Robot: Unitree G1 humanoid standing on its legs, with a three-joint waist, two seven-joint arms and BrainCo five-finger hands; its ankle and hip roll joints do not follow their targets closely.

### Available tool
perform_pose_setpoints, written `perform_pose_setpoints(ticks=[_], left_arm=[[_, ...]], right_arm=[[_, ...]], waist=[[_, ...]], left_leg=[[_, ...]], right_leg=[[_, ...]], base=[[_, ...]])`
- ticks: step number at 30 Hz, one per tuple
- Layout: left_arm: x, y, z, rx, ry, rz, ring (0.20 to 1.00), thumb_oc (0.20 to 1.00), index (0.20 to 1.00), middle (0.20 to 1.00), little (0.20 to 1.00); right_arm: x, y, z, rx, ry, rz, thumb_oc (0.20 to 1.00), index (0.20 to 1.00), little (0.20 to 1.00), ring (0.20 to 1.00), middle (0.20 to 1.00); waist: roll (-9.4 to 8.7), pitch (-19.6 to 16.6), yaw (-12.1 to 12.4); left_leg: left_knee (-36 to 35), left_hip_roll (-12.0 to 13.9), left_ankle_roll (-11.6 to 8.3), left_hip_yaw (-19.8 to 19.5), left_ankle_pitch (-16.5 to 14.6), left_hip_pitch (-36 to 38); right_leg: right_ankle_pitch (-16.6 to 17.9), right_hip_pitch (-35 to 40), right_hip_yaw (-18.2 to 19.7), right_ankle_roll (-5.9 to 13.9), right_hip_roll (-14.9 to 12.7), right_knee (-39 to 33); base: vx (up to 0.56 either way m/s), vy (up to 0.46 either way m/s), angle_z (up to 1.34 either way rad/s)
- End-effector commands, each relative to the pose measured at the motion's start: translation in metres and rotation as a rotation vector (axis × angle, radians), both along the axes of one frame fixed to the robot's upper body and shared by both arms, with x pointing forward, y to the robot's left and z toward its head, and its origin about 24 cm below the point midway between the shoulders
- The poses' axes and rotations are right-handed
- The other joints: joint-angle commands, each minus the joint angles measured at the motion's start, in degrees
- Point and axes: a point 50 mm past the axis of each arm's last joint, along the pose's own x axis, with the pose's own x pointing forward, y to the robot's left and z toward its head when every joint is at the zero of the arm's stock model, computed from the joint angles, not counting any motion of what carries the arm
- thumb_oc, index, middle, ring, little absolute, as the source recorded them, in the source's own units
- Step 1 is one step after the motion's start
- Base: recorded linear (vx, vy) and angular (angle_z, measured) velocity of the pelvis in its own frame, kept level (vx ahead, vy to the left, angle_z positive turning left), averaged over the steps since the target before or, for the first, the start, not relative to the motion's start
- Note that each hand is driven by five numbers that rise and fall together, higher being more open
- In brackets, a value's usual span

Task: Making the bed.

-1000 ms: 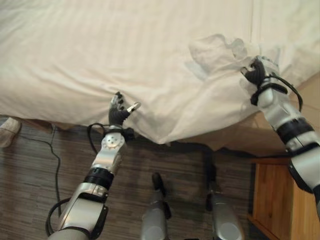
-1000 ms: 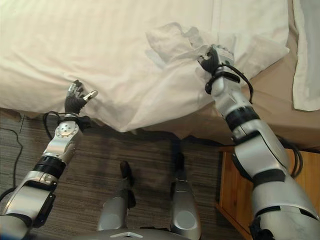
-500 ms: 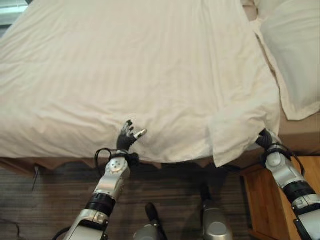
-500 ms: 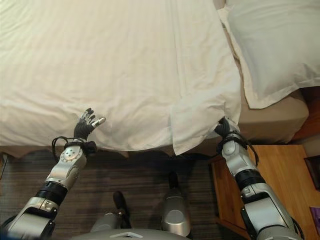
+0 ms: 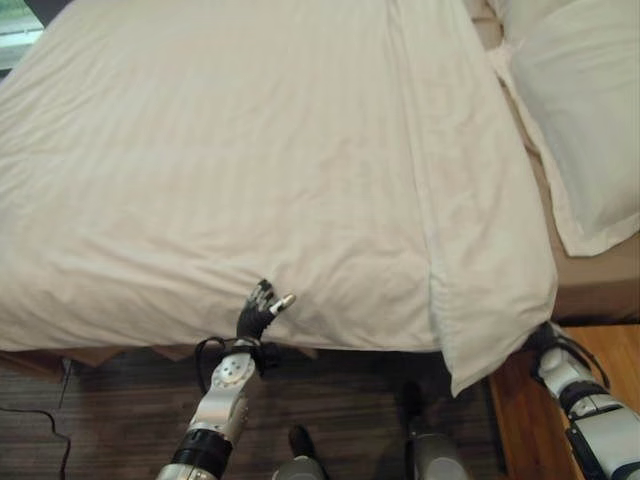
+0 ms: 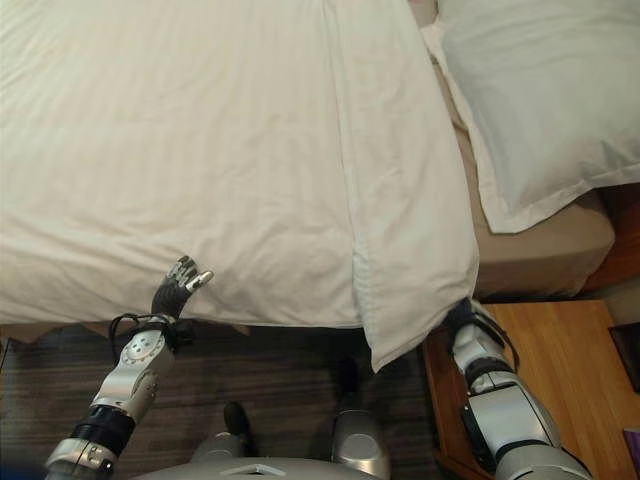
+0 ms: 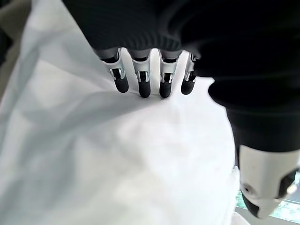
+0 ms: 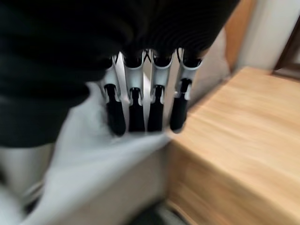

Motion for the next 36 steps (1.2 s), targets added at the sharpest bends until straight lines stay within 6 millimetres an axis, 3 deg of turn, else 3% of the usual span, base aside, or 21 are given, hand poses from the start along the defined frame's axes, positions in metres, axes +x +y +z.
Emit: perform_pose_setpoints(ticks=[1, 2, 3, 4, 5, 6, 8, 10, 12, 13, 14, 15, 17, 20, 23, 24, 26, 27, 30, 33, 36], left_arm=[[0.013, -0.002, 0.027, -0.035, -0.14, -0.032, 1.0, 1.0, 1.0, 1.0, 1.0], [0.013, -0.002, 0.027, -0.035, -0.14, -0.031, 1.0, 1.0, 1.0, 1.0, 1.0], [0.011, -0.011, 0.03, -0.048, -0.158, -0.08, 1.0, 1.0, 1.0, 1.0, 1.0], [0.011, -0.011, 0.03, -0.048, -0.158, -0.08, 1.0, 1.0, 1.0, 1.0, 1.0], [0.007, -0.012, 0.03, -0.056, -0.162, -0.1, 1.0, 1.0, 1.0, 1.0, 1.0], [0.007, -0.011, 0.03, -0.057, -0.163, -0.1, 1.0, 1.0, 1.0, 1.0, 1.0], [0.003, -0.006, 0.032, -0.05, -0.171, -0.1, 1.0, 1.0, 1.0, 1.0, 1.0], [0.002, -0.002, 0.034, -0.05, -0.18, -0.091, 1.0, 1.0, 1.0, 1.0, 1.0], [0.004, -0.001, 0.033, -0.058, -0.182, -0.07, 1.0, 1.0, 1.0, 1.0, 1.0], [0.007, -0.001, 0.034, -0.067, -0.188, -0.053, 1.0, 1.0, 1.0, 1.0, 1.0], [0.01, -0.001, 0.035, -0.068, -0.191, -0.047, 1.0, 1.0, 1.0, 1.0, 1.0], [0.018, 0.002, 0.041, -0.061, -0.206, -0.023, 1.0, 1.0, 1.0, 1.0, 1.0], [0.026, -0.002, 0.047, -0.058, -0.218, -0.023, 1.0, 1.0, 1.0, 1.0, 1.0], [0.036, -0.001, 0.052, -0.021, -0.222, -0.001, 1.0, 1.0, 1.0, 1.0, 1.0], [0.042, 0.001, 0.06, 0.014, -0.242, 0.017, 1.0, 1.0, 1.0, 1.0, 1.0], [0.05, 0.012, 0.074, 0.011, -0.291, 0.095, 1.0, 1.0, 1.0, 1.0, 1.0], [0.062, 0.012, 0.089, 0.006, -0.336, 0.117, 1.0, 1.0, 1.0, 1.0, 1.0], [0.079, 0.013, 0.112, 0.024, -0.394, 0.129, 1.0, 1.0, 1.0, 1.0, 1.0], [0.096, 0.015, 0.139, 0.03, -0.453, 0.15, 1.0, 1.0, 1.0, 1.0, 1.0], [0.101, 0.016, 0.142, 0.027, -0.453, 0.154, 1.0, 1.0, 1.0, 1.0, 1.0], [0.1, 0.015, 0.13, 0.016, -0.416, 0.153, 1.0, 1.0, 1.0, 1.0, 1.0]], right_arm=[[-0.029, -0.047, 0.015, -0.212, 0.153, -0.02, 1.0, 1.0, 1.0, 1.0, 1.0], [-0.029, -0.047, 0.016, -0.213, 0.153, -0.02, 1.0, 1.0, 1.0, 1.0, 1.0], [-0.004, -0.062, 0.049, -0.324, 0.116, 0.019, 1.0, 1.0, 1.0, 1.0, 1.0], [-0.004, -0.062, 0.05, -0.324, 0.116, 0.019, 1.0, 1.0, 1.0, 1.0, 1.0], [0.009, -0.076, 0.078, -0.395, 0.082, 0.008, 1.0, 1.0, 1.0, 1.0, 1.0], [0.009, -0.076, 0.078, -0.395, 0.082, 0.008, 1.0, 1.0, 1.0, 1.0, 1.0], [0.028, -0.084, 0.11, -0.395, -0.056, -0.032, 1.0, 1.0, 1.0, 1.0, 1.0], [0.052, -0.073, 0.129, -0.328, -0.243, -0.015, 1.0, 1.0, 1.0, 1.0, 1.0], [0.082, -0.047, 0.148, -0.168, -0.499, 0.032, 1.0, 1.0, 1.0, 1.0, 1.0], [0.1, -0.02, 0.167, 0.045, -0.76, 0.057, 0.2, 0.2, 0.2, 0.2, 0.2], [0.104, -0.009, 0.172, 0.191, -0.881, 0.038, 0.2, 0.2, 0.2, 0.2, 0.2], [0.103, 0.011, 0.159, 0.477, -1.017, -0.025, 0.2, 0.2, 0.2, 0.2, 0.2], [0.113, 0.054, 0.16, 0.75, -1.152, -0.012, 0.2, 0.2, 0.2, 0.2, 0.2], [0.12, 0.091, 0.155, 1.125, -1.251, -0.095, 0.2, 0.2, 0.2, 0.2, 0.2], [0.119, 0.11, 0.15, 1.264, -1.269, -0.112, 0.2, 0.2, 0.2, 0.2, 0.2], [0.124, 0.135, 0.151, 1.445, -1.318, -0.149, 0.2, 0.2, 0.2, 0.2, 0.2], [0.134, 0.147, 0.168, 1.513, -1.36, -0.139, 0.2, 0.2, 0.2, 0.2, 0.2], [0.147, 0.152, 0.19, 1.518, -1.393, -0.112, 0.2, 0.2, 0.2, 0.2, 0.2], [0.161, 0.157, 0.222, 1.499, -1.441, -0.062, 0.2, 0.2, 0.2, 0.2, 0.2], [0.165, 0.157, 0.232, 1.494, -1.456, -0.049, 0.2, 0.2, 0.2, 0.2, 0.2], [0.165, 0.157, 0.225, 1.546, -1.458, -0.099, 0.2, 0.2, 0.2, 0.2, 0.2]], waist=[[-0.42, 0.7, -1.6], [-0.39, 0.7, -1.6], [-0.41, -0.1, -1.4], [-0.37, 0.0, -1.4], [-0.33, -0.7, -1.1], [-0.29, -0.7, -1.1], [-0.31, -1.3, -1.0], [-0.37, -2.0, -1.2], [-0.63, -3.0, -1.4], [-0.93, -3.6, -1.9], [-1.01, -4.2, -2.0], [-0.99, -4.6, -2.2], [-0.75, -4.9, -2.0], [-0.32, -5.2, -1.3], [0.07, -5.2, -1.0], [0.95, -3.9, 0.0], [1.89, -1.4, 0.5], [3.19, 0.7, 0.4], [5.0, 3.0, 0.1], [6.09, 4.2, -0.1], [8.04, 5.2, -1.1]], left_leg=[[1.9, 3.0, -2.85, -0.7, -2.5, -0.2], [1.8, 3.0, -2.86, -0.7, -2.5, -0.1], [0.9, 4.1, -3.62, -0.8, -1.1, 0.3], [0.9, 4.1, -3.63, -0.9, -1.1, 0.3], [0.4, 4.8, -4.06, -1.2, -0.4, 0.3], [0.4, 4.8, -4.07, -1.2, -0.4, 0.3], [0.4, 5.3, -4.28, -1.2, 0.0, 0.2], [0.4, 5.6, -4.47, -1.1, 0.2, 0.1], [0.4, 5.9, -4.57, -1.4, 0.4, -0.3], [0.4, 6.0, -4.65, -1.7, 0.3, -0.4], [0.4, 6.2, -4.67, -1.8, 0.5, -0.9], [0.4, 6.2, -4.62, -2.1, 0.3, -0.9], [0.4, 6.1, -4.64, -2.5, -0.1, -0.7], [0.4, 6.0, -4.76, -3.6, -0.4, -0.8], [0.4, 6.2, -4.94, -4.0, -0.1, -1.4], [0.4, 6.2, -5.16, -5.3, 0.3, -3.1], [0.4, 6.0, -5.47, -6.1, 1.1, -5.4], [0.4, 5.6, -5.73, -6.8, 1.8, -7.8], [0.4, 5.4, -5.87, -6.6, 2.5, -10.6], [0.4, 5.2, -5.69, -5.8, 2.9, -12.0], [0.4, 4.8, -5.49, -4.2, 2.7, -13.1]], right_leg=[[-10.4, 3.7, -0.7, 1.31, -1.0, 0.7], [-10.4, 3.7, -0.7, 1.3, -1.0, 0.7], [-11.0, 4.5, -1.8, 0.86, -0.3, 0.7], [-11.0, 4.5, -1.8, 0.85, -0.3, 0.7], [-11.3, 5.1, -2.7, 0.54, 0.1, 0.7], [-11.3, 5.1, -2.8, 0.53, 0.1, 0.7], [-11.4, 5.5, -3.2, 0.43, 0.4, 0.7], [-11.3, 5.5, -3.5, 0.42, 0.5, 0.7], [-10.9, 5.3, -3.7, 0.33, 0.7, 0.7], [-11.0, 5.6, -4.1, 0.28, 0.8, 0.7], [-10.9, 5.2, -4.1, 0.15, 0.9, 0.7], [-11.0, 5.7, -4.7, 0.09, 0.9, 0.7], [-11.2, 6.2, -5.2, -0.03, 0.8, 0.7], [-11.6, 7.0, -6.2, -0.23, 0.7, 0.7], [-11.7, 6.7, -6.5, -0.33, 0.7, 0.7], [-11.5, 5.5, -7.0, -0.35, 0.7, 0.7], [-10.9, 3.2, -6.6, -0.35, 0.6, 0.7], [-9.9, 0.4, -6.1, -0.32, 0.3, 0.7], [-8.8, -2.9, -5.4, 0.05, -0.1, 0.7], [-8.0, -4.9, -4.5, 0.39, -0.4, 0.7], [-7.3, -7.2, -2.8, 1.11, -0.8, 0.7]], base=[[0.01, -0.041, -0.12], [-0.01, -0.063, -0.16], [-0.02, -0.045, -0.17], [-0.02, -0.066, -0.14], [0.0, 0.0, 0.0], [-0.01, -0.024, -0.04], [0.0, 0.001, 0.17], [0.03, 0.012, 0.18], [0.04, 0.001, 0.1], [0.05, -0.017, 0.18], [0.09, -0.014, 0.16], [0.09, -0.01, 0.15], [0.1, 0.002, 0.16], [0.1, 0.004, 0.16], [0.04, -0.015, 0.19], [-0.1, -0.059, 0.15], [-0.25, -0.041, 0.17], [-0.24, 0.004, 0.29], [-0.17, 0.001, 0.32], [-0.11, 0.018, -0.03], [-0.09, 0.057, -0.18]])
